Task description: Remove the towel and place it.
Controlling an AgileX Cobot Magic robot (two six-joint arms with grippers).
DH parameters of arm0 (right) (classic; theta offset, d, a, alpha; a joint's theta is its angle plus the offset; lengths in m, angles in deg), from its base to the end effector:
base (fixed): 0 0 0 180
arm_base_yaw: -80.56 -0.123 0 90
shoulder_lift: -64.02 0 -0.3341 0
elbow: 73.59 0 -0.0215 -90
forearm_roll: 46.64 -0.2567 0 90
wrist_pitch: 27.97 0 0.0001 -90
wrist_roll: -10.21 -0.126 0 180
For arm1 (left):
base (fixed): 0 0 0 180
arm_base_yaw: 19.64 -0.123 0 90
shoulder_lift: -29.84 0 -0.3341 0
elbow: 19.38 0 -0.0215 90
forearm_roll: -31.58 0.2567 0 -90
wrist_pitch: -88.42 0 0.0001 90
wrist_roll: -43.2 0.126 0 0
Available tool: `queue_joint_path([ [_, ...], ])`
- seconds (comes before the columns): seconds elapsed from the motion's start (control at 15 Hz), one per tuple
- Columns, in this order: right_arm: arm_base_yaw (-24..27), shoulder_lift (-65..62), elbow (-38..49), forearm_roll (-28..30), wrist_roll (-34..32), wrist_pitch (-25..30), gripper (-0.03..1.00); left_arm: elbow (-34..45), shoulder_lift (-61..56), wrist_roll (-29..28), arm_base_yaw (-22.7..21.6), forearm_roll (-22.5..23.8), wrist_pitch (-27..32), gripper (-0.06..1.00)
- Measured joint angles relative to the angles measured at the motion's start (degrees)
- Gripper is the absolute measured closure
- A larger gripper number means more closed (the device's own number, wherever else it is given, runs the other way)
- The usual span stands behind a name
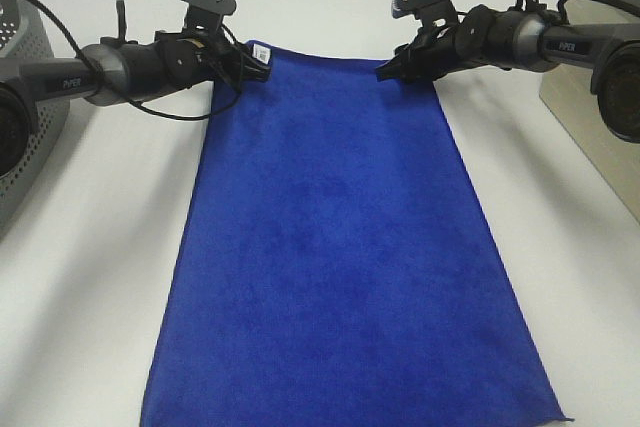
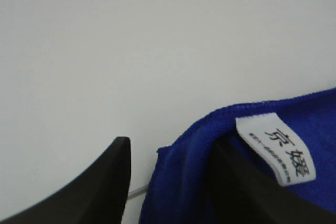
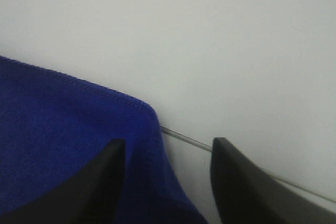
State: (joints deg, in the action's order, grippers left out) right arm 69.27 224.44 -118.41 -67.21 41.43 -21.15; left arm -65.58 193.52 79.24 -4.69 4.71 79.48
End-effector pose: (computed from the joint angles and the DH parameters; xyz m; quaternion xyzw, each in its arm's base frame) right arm 0.6484 0.1349 0.0767 -0.1773 0.8563 0.0204 0.4847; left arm 0.6561 -0.1661 0.0755 0.1526 0.8020 0.0010 0.5776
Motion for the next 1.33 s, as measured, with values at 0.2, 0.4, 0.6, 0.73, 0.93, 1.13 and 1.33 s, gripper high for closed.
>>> queue_joint_path([
  [0.2, 0.0, -0.3, 0.0, 0.0, 0.6, -0.4, 0.35, 0.0, 0.2, 2.8, 0.0, 0.5, -2.1, 0.49],
  [0.4, 0.0, -0.9, 0.0, 0.0, 0.7, 0.4, 0.34, 0.0, 0.3, 2.6, 0.0, -2.7, -0.5, 0.44],
  [0.6, 0.0, -1.3, 0.0, 0.0, 0.7, 2.2, 0.34, 0.0, 0.2, 1.5, 0.0, -7.7, -0.3, 0.25],
  [0.73, 0.0, -1.3, 0.0, 0.1, 0.7, 3.6, 0.34, 0.0, -0.2, 1.4, 0.0, -9.3, 1.3, 0.23],
  [0.93, 0.0, -1.8, 0.0, 0.1, 0.7, 9.7, 0.34, 0.0, -2.0, 0.3, 0.0, -11.2, 5.4, 0.22],
  [1.13, 0.0, -4.6, 0.0, 0.2, 0.7, 17.1, 0.34, 0.0, -3.5, -4.0, 0.0, -11.9, 9.8, 0.22],
  [1.33, 0.0, -6.5, -0.1, 0.2, 0.7, 24.6, 0.34, 0.0, -4.2, -8.4, 0.0, -11.9, 10.9, 0.22],
])
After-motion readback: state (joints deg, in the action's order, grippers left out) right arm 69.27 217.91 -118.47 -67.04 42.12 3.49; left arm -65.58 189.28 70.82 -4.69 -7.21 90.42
